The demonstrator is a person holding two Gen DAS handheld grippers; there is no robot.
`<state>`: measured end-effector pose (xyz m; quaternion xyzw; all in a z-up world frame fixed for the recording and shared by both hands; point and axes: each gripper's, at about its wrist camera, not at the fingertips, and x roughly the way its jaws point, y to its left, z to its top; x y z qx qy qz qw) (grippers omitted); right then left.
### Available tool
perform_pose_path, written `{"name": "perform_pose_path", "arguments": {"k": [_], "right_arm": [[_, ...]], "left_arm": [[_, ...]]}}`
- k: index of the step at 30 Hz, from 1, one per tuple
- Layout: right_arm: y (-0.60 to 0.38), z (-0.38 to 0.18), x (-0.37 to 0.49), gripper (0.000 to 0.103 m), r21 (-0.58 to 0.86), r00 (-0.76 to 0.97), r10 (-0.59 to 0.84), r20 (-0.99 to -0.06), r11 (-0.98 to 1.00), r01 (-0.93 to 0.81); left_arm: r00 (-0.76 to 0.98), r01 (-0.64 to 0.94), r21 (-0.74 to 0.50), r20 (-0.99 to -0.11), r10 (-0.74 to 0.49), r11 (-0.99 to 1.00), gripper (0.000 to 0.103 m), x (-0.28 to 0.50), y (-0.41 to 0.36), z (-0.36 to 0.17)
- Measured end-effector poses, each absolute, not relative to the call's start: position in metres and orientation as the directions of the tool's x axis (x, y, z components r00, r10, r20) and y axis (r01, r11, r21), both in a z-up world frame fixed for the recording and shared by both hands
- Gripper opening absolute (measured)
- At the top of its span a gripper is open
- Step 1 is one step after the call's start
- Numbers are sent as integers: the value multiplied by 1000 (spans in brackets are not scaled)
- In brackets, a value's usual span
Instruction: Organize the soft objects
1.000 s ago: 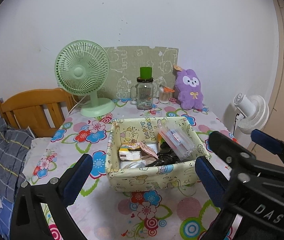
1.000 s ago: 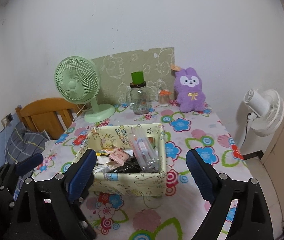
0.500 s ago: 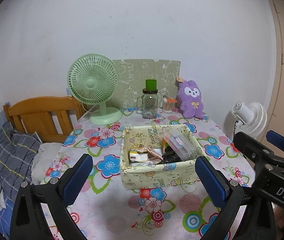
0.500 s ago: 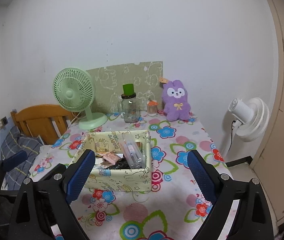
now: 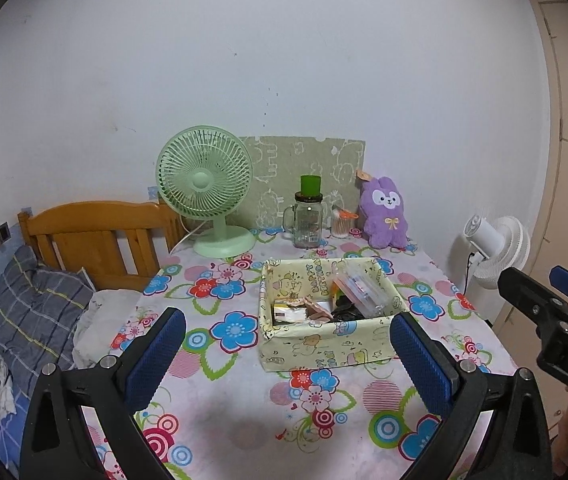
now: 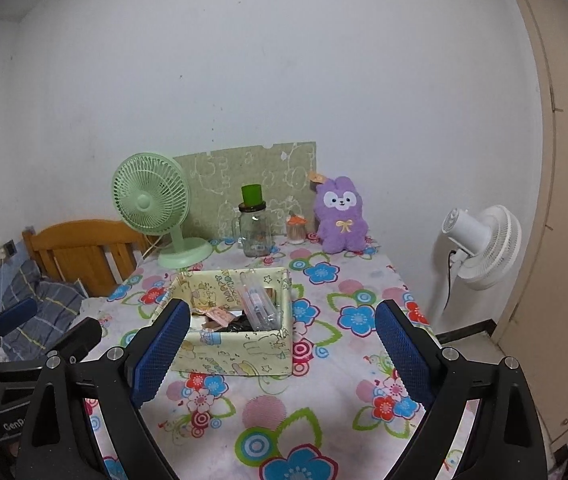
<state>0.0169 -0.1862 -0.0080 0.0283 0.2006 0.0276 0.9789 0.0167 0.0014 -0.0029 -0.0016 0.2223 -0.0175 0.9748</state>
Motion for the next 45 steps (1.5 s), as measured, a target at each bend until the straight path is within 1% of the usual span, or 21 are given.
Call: {"name": "perform_pose_path", "arguments": {"k": [7, 18, 45], "right_arm": [[-186, -7, 1, 97, 42, 928, 26, -372, 999, -11], [-189, -12, -2, 98, 63, 922, 37, -384, 998, -14], [-187, -12, 1, 98, 64, 919, 49, -392, 998, -26]], "left_arm": [[907, 48, -16, -419, -50, 999, 103, 4, 1, -1], [907, 47, -6, -419, -45, 999, 103, 0, -1, -3], [908, 52, -9, -417, -51, 999, 103, -4, -7, -1]]}}
